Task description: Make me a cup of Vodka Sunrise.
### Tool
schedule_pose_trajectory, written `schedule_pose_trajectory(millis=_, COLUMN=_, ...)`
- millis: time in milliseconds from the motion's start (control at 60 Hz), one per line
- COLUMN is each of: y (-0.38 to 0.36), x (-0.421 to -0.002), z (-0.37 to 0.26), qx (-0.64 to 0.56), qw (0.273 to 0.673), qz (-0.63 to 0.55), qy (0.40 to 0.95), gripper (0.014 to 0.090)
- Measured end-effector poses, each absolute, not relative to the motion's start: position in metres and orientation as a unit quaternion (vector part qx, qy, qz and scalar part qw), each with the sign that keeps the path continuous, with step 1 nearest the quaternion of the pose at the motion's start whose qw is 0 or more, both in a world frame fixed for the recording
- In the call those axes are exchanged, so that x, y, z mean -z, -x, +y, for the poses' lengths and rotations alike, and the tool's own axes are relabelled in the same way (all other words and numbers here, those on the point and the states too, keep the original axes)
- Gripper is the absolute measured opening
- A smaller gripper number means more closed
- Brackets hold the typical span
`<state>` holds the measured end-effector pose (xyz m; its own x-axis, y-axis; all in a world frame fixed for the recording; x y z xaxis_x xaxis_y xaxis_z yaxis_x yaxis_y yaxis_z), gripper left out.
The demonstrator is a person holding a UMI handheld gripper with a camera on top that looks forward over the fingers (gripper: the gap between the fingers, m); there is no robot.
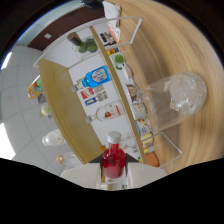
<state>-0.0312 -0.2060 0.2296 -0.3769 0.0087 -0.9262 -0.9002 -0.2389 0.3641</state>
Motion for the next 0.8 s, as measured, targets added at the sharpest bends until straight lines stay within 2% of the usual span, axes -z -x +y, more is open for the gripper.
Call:
schedule_pose_trajectory(millis=117, y=0.017, x=-0.240, z=-0.206, qx=-0.702, qw=0.311, qz=0.536, qy=0.351, gripper=0.0338)
schedule_pose_trajectory(millis=233, y=0.010, x=-0.238, z=-0.204, qx=-0.723, qw=0.282, qz=0.552, qy=0.305, gripper=0.0339)
schedule_pose_trajectory(millis=400, y=0.009, x=-0.230, z=-0.203, qx=-0.727, qw=0.265, qz=0.563, qy=0.290, gripper=0.0338)
schedule_pose_trajectory(millis=517, y=0.012, x=-0.232, z=-0.203, qx=-0.723, qw=0.272, qz=0.558, qy=0.302, gripper=0.0339)
schedule_pose_trajectory(millis=583, y=0.016, x=-0.236, z=-0.203, qx=-0.712, qw=0.293, qz=0.545, qy=0.333, gripper=0.0338)
schedule_pose_trajectory(millis=650, y=0.023, x=-0.247, z=-0.205, qx=-0.685, qw=0.335, qz=0.518, qy=0.386, gripper=0.0337)
schedule_pose_trajectory(millis=717, y=0.031, x=-0.261, z=-0.209, qx=-0.643, qw=0.395, qz=0.470, qy=0.459, gripper=0.0339)
schedule_pose_trajectory(millis=800, y=0.044, x=-0.278, z=-0.212, qx=-0.551, qw=0.488, qz=0.388, qy=0.555, gripper=0.0339)
